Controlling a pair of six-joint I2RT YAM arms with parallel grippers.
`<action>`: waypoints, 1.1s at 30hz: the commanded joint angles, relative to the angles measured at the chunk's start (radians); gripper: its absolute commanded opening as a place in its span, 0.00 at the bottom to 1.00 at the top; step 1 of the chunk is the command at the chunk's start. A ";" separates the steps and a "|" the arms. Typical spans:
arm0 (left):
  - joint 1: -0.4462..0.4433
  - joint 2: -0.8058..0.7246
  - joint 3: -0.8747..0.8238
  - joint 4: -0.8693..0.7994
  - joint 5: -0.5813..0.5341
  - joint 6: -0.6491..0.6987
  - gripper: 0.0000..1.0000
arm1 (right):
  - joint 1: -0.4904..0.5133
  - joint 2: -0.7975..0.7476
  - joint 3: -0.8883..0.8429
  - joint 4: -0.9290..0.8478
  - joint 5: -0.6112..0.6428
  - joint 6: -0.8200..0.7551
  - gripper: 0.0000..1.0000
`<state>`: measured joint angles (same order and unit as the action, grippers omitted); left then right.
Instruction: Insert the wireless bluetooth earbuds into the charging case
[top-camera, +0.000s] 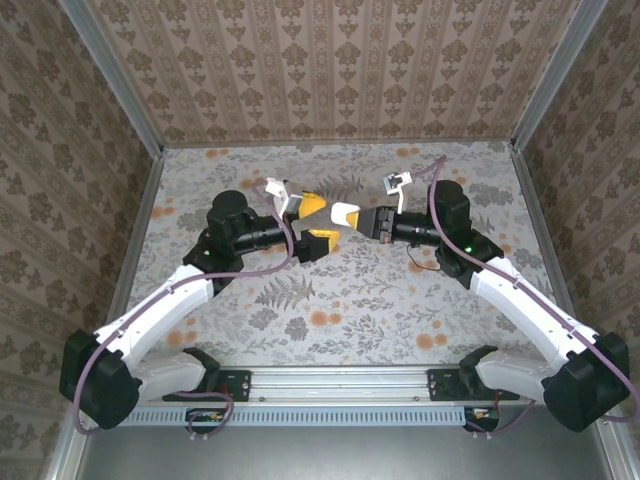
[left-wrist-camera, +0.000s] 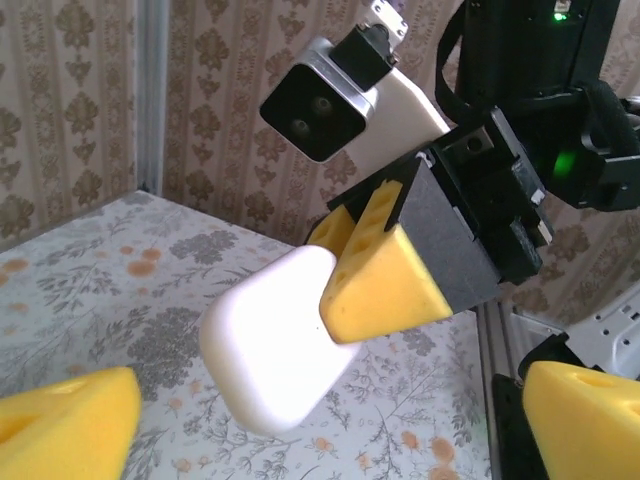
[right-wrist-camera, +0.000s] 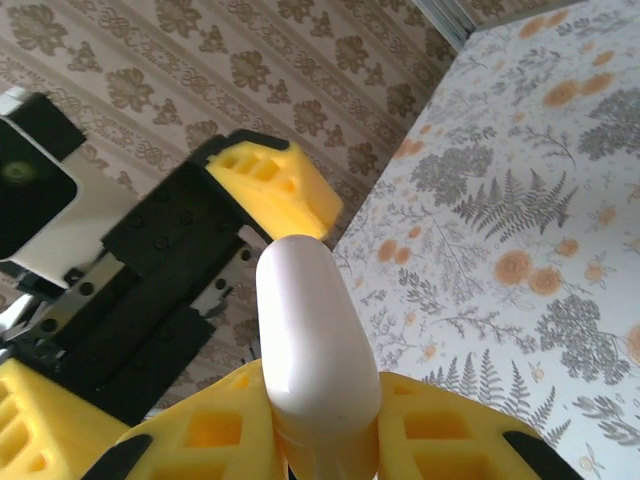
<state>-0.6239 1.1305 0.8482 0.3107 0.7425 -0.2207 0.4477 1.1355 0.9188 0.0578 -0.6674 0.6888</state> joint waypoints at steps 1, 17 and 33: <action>-0.003 -0.042 -0.014 -0.120 -0.121 0.101 1.00 | -0.004 0.036 0.001 -0.073 0.012 0.006 0.09; 0.031 -0.097 -0.091 -0.404 -0.535 0.094 1.00 | 0.085 0.607 0.061 -0.208 -0.087 0.012 0.09; 0.129 -0.205 -0.222 -0.392 -0.576 -0.015 1.00 | 0.019 0.738 0.106 -0.174 -0.060 0.007 0.07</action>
<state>-0.5026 0.9405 0.6434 -0.0822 0.1787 -0.2096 0.5148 1.8656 0.9962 -0.1314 -0.7208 0.7071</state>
